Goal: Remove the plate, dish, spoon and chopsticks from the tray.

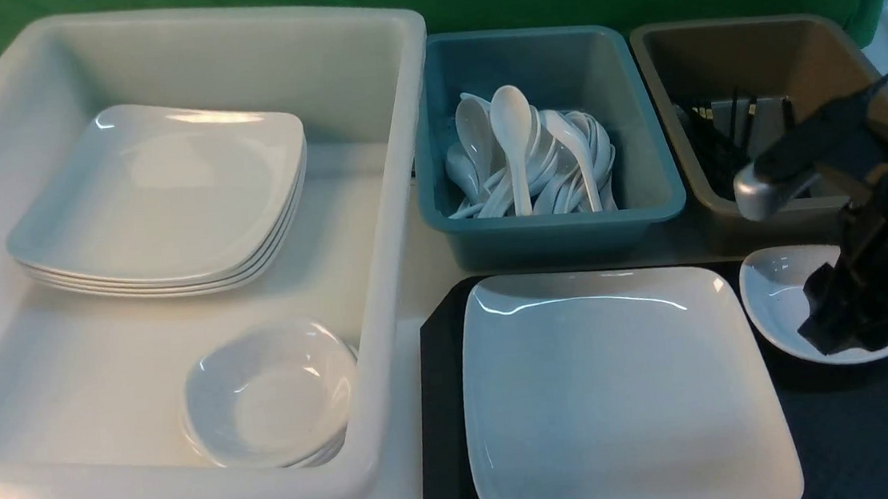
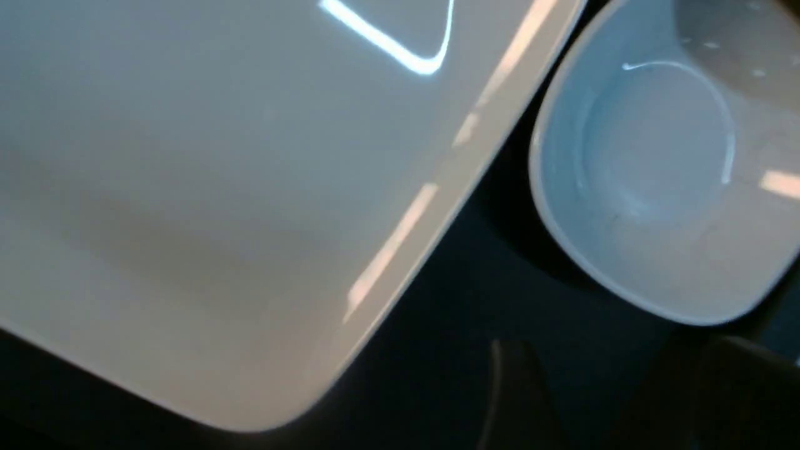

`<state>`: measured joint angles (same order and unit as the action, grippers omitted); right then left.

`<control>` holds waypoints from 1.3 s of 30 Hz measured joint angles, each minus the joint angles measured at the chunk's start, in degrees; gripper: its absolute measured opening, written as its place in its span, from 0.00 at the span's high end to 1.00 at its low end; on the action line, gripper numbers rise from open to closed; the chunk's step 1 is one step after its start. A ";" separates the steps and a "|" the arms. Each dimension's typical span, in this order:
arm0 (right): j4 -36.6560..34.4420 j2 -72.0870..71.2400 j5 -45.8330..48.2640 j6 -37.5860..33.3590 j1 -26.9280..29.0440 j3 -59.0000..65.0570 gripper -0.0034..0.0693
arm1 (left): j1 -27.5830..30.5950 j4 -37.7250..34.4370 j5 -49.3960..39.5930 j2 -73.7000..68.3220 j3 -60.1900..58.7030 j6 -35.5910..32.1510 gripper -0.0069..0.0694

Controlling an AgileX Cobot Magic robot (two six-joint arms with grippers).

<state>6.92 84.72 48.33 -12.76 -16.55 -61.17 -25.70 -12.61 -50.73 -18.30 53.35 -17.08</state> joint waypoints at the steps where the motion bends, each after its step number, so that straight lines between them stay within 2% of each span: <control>1: -1.00 1.53 -1.87 -1.73 1.67 1.07 0.34 | 0.00 -0.39 0.48 -0.05 0.00 -0.30 0.90; 5: -1.33 5.62 -4.40 -5.89 3.88 1.48 0.33 | 0.00 -0.65 0.71 -0.05 0.00 -2.06 0.90; 13: -0.30 10.98 -8.76 -13.39 3.95 1.48 0.33 | 0.00 -0.52 0.71 -0.05 0.00 -3.00 0.90; 24: 3.51 17.89 -15.03 -15.06 3.95 1.48 0.34 | 0.00 -0.47 0.71 -0.05 0.00 -4.20 0.90; 27: 3.59 18.99 -15.36 -15.06 3.95 1.48 0.40 | 0.00 -0.47 0.71 -0.05 0.00 -4.20 0.90; 32: 4.40 19.12 -16.80 -15.34 3.95 1.48 0.59 | 0.00 -0.47 0.71 -0.05 0.00 -4.20 0.90; 39: 5.10 17.63 -15.80 -13.80 3.82 1.42 0.65 | 0.00 -0.47 0.71 -0.05 0.00 -4.20 0.90</control>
<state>12.02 102.35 32.53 -26.56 -12.73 -59.75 -25.70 -13.08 -50.02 -18.35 53.35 -21.28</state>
